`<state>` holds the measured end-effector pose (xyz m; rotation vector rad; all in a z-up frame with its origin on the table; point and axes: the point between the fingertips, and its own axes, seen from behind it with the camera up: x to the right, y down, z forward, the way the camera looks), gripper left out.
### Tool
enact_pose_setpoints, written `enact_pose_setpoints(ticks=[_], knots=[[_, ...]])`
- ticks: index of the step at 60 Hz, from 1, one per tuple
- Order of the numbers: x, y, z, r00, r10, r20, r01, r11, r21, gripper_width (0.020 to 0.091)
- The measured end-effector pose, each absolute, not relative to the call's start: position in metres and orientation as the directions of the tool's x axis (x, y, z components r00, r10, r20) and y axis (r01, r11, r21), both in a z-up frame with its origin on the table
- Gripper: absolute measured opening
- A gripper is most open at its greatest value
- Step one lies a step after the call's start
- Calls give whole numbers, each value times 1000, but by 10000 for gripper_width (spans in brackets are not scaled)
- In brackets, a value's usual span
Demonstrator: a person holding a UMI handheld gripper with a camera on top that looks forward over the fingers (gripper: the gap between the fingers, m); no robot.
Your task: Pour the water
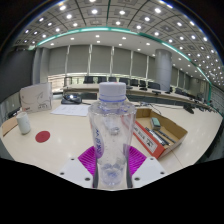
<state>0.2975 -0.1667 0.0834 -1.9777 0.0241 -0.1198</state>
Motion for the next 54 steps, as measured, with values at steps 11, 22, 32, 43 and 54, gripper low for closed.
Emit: enact_pose_setpoints(ticks=[11, 22, 32, 43, 54], knots=[[275, -150, 115, 978, -63, 198, 160, -384, -910, 351], [234, -125, 176, 913, -102, 396, 335, -368, -867, 351], [167, -92, 238, 736, -104, 669, 604, -345, -718, 350], [69, -49, 270, 428, -57, 902, 857, -292, -425, 348], [-10, -20, 255, 90, 12, 996, 975, -205, -86, 349]])
